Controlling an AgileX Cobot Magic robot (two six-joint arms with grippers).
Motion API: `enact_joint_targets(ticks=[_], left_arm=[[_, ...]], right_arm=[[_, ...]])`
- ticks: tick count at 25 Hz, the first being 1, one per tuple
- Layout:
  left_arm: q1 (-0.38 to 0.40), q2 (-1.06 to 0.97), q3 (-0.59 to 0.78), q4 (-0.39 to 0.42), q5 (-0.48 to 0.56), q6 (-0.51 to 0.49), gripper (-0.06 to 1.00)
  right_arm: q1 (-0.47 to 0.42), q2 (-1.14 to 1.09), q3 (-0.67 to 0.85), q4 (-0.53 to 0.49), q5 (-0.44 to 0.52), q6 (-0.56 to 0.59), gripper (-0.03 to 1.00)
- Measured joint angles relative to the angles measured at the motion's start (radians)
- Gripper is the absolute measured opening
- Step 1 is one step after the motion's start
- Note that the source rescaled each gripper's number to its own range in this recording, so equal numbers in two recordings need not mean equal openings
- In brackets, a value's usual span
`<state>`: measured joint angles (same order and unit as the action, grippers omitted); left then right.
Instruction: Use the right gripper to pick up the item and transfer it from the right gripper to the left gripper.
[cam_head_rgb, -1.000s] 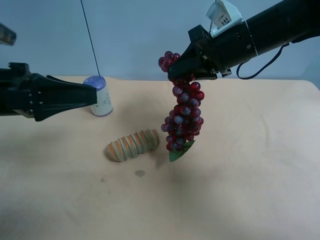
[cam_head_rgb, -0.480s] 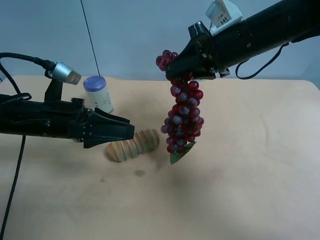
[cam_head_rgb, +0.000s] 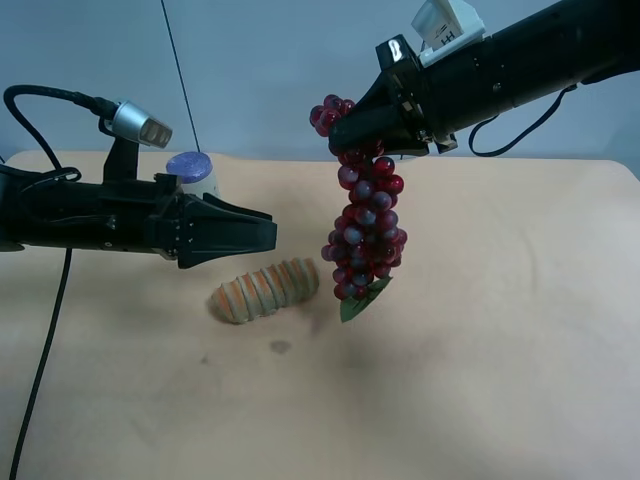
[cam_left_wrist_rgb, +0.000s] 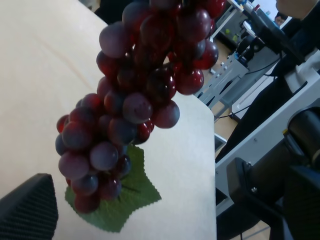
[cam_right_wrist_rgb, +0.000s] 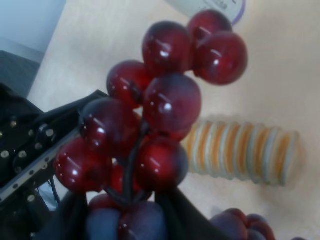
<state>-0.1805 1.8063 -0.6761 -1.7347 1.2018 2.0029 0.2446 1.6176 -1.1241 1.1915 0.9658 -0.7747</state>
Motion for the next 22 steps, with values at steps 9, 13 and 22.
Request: enact_joint_targets(ticks=[9,13,22], left_arm=[[0.0,0.0,-0.019,0.002,-0.048,0.007,0.97],[-0.021,0.001,-0.06,-0.001,-0.054,0.007,0.97],[-0.185,0.062,-0.188,0.002,-0.19,0.0,0.97]], right_arm=[[0.0,0.0,0.0,0.027,0.0,0.0,0.04],[0.0,0.002,0.0,0.031,0.0,0.0,0.04],[0.017,0.015,0.0,0.055,-0.008,0.0,0.03]])
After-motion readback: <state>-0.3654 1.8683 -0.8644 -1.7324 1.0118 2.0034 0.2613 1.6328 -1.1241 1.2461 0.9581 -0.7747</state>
